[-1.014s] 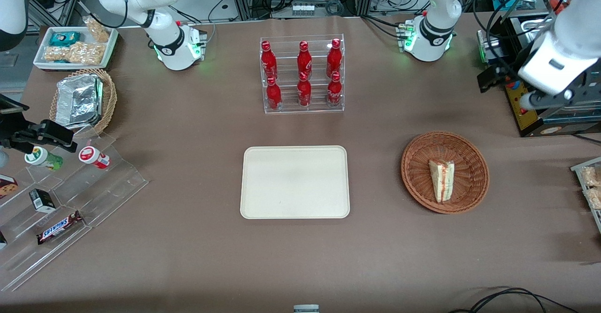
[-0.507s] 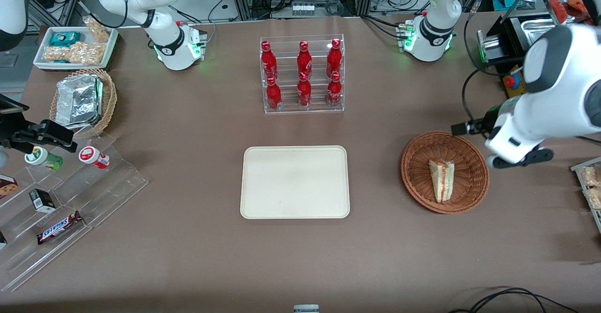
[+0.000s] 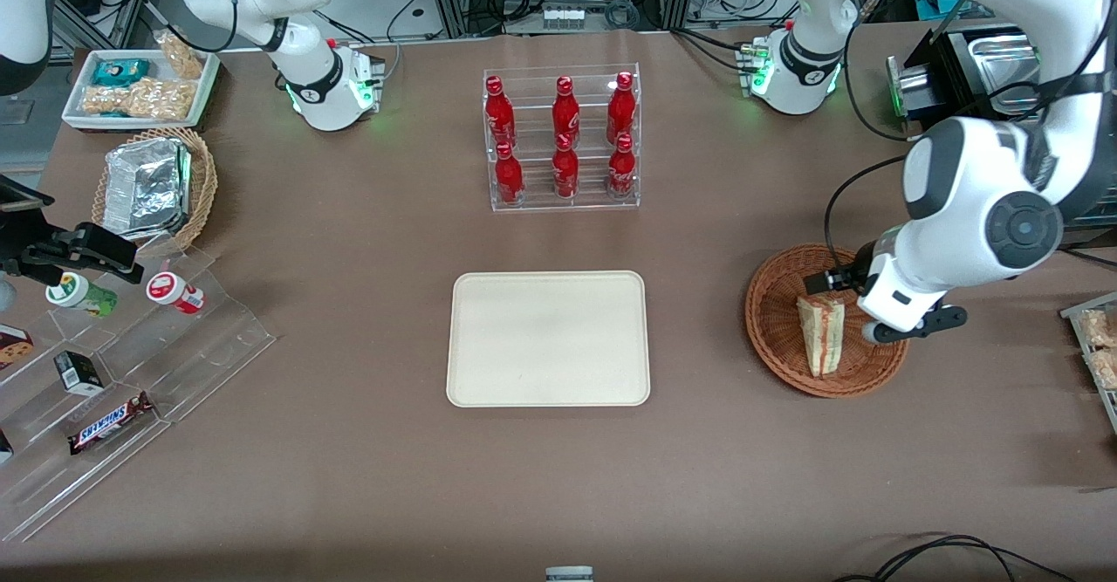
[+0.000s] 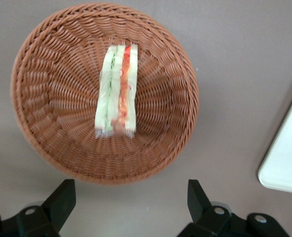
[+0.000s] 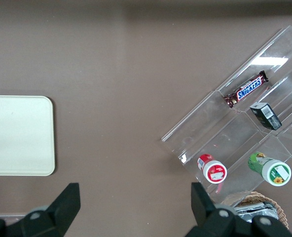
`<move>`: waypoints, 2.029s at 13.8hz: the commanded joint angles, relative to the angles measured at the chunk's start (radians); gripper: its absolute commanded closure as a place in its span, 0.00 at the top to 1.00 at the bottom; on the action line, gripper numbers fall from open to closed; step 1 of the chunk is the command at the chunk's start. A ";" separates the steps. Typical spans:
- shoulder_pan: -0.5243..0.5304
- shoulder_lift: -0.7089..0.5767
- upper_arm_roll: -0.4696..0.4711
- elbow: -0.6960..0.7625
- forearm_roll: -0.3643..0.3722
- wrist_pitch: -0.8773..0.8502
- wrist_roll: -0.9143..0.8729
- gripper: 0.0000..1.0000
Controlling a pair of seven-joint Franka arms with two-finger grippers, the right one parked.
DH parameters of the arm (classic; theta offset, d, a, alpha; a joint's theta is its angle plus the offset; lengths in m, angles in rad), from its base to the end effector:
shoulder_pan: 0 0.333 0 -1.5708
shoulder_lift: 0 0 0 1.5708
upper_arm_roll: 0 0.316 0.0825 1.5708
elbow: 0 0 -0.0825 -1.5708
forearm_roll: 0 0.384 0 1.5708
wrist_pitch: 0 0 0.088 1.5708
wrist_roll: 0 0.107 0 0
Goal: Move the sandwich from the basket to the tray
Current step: 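Lower the left gripper and close it on the wrapped sandwich, then lift the sandwich and carry it with the left gripper to the cream tray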
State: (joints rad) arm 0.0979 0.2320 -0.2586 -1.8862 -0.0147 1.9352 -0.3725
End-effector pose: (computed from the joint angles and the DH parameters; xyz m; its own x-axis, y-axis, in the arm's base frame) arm 0.5838 -0.0892 0.3753 0.9585 0.2138 -0.1887 0.2182 -0.9759 0.0029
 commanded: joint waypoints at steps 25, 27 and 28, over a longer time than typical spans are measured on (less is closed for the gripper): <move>0.055 0.115 -0.001 -0.102 0.078 0.211 -0.045 0.02; 0.054 0.084 -0.004 -0.084 0.076 0.151 -0.048 0.01; 0.048 0.076 -0.007 -0.070 0.075 0.121 -0.051 0.01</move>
State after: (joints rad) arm 0.1485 0.3557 -0.2551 -1.9687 0.0526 2.1203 -0.3975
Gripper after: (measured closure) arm 0.731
